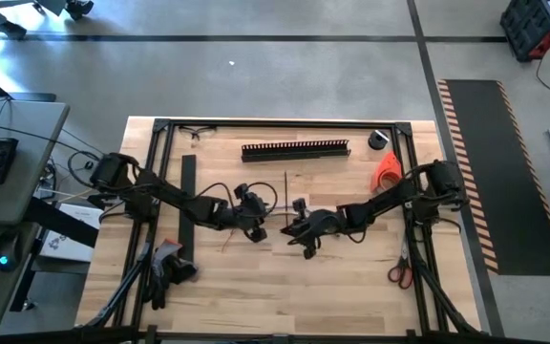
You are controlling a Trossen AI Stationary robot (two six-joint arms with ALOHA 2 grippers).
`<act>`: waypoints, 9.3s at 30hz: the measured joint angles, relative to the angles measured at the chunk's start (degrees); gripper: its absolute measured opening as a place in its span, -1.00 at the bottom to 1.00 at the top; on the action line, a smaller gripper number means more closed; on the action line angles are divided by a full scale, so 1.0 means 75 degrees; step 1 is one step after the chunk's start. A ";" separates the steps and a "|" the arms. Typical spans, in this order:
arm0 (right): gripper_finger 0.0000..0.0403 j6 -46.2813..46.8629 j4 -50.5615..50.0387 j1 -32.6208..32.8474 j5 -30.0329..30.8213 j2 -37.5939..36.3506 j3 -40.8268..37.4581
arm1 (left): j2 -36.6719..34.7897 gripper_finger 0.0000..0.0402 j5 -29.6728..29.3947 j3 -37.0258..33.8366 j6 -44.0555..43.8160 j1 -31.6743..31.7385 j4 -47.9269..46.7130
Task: Ziptie cables
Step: Wrap the zip tie around the cable wire
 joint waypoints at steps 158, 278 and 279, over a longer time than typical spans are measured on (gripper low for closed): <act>-0.64 0.3635 -0.1142 -0.3632 -0.3066 -0.0545 0.0003 | 0.2939 -1.00 0.1247 0.0487 0.1017 -0.0778 0.5133; -1.00 -0.3406 0.2116 -0.0664 0.2692 0.0586 -0.0609 | 0.1526 -1.00 0.4506 -0.0396 -0.1993 0.1099 0.5537; -1.00 -0.3404 0.2123 -0.0660 0.2695 0.0653 -0.0609 | 0.1526 -1.00 0.4508 -0.0396 -0.1993 0.1099 0.5540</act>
